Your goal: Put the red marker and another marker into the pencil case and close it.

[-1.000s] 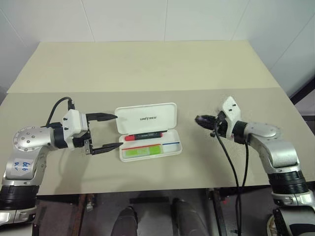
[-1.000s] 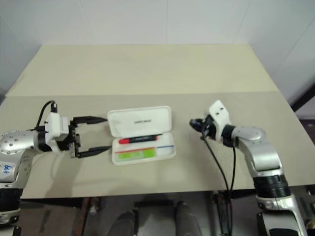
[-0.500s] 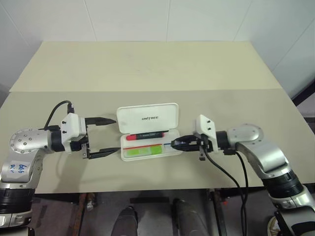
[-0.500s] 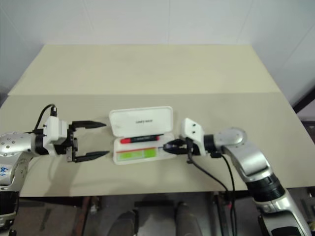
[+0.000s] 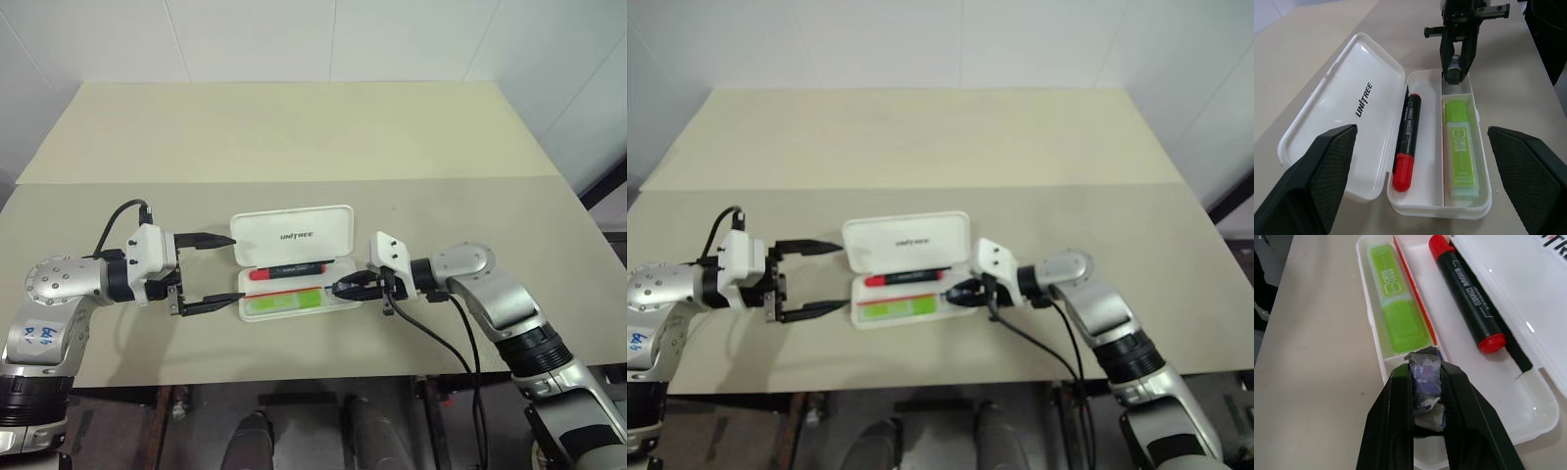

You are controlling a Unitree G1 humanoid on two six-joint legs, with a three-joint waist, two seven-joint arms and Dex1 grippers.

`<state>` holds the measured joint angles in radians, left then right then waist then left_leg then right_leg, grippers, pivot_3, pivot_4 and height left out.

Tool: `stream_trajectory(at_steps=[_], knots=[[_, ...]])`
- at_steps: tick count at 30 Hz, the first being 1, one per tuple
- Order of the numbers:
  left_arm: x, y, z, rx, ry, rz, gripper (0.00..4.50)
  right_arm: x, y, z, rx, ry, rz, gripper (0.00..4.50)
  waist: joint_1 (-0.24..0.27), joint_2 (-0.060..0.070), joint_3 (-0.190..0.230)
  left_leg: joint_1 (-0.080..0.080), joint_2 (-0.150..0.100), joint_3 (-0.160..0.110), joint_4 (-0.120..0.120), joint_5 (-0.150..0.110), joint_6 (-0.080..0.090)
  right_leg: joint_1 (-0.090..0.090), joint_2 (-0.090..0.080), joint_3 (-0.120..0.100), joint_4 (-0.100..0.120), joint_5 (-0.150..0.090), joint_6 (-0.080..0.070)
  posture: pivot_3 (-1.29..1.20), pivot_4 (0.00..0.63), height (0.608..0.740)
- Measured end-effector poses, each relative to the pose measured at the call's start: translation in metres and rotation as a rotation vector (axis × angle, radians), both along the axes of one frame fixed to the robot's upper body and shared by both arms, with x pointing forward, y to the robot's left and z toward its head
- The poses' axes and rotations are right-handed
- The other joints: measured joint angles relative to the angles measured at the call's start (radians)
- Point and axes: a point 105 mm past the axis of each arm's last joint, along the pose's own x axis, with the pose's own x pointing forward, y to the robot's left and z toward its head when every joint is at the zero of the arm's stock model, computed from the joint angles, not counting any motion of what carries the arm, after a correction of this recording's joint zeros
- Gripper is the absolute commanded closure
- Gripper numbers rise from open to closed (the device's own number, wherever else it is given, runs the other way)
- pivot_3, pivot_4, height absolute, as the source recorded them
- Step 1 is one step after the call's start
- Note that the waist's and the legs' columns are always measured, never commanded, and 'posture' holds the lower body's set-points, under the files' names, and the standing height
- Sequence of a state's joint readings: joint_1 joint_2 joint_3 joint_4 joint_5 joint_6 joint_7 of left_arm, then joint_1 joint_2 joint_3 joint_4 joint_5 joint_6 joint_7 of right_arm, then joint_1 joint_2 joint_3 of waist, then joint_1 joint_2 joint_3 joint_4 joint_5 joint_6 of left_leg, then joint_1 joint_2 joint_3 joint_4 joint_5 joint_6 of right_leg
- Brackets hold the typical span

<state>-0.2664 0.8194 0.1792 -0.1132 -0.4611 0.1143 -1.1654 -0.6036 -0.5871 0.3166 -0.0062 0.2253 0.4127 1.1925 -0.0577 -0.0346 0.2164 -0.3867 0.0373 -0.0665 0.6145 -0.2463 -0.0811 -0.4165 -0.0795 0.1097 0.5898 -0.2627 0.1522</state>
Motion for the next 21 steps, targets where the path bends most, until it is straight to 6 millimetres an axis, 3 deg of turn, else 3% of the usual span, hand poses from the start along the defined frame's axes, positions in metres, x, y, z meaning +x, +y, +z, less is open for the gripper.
stream_trajectory(at_steps=[6,17,18,21], knots=[[0.0009,0.0,0.001,-0.002,-0.004,0.005,0.0,0.0005,0.0,-0.0032,-0.01,0.008,-0.002,4.1,0.0,0.0,0.0,0.0,0.0,0.0,0.0,0.0,0.0,0.0,0.0,0.0,0.0,0.0,0.0,0.0,0.15,0.74],[0.0021,-0.0014,0.0045,-0.005,-0.02,0.0,0.0,0.0004,0.008,-0.0088,0.0,0.021,0.011,0.23,0.0,0.0,0.0,0.0,0.0,0.0,0.0,0.0,0.0,0.0,0.0,0.0,0.001,0.001,0.001,0.0,0.15,0.74],[0.0021,-0.0014,0.0044,-0.006,-0.02,0.0,0.0,0.0006,0.008,-0.0091,0.001,0.022,0.011,0.04,0.0,0.0,0.0,0.0,0.0,0.0,0.0,0.0,0.0,0.0,0.0,0.0,0.001,0.001,0.001,0.0,0.15,0.74],[0.0023,-0.0015,0.0041,-0.008,-0.02,-0.001,0.0,0.0006,0.0084,-0.0083,0.003,0.021,0.013,0.04,0.0,0.0,0.0,0.0,0.0,0.0,0.0,0.0,0.0,0.0,0.0,0.0,0.001,0.001,0.002,0.0,0.15,0.74]])
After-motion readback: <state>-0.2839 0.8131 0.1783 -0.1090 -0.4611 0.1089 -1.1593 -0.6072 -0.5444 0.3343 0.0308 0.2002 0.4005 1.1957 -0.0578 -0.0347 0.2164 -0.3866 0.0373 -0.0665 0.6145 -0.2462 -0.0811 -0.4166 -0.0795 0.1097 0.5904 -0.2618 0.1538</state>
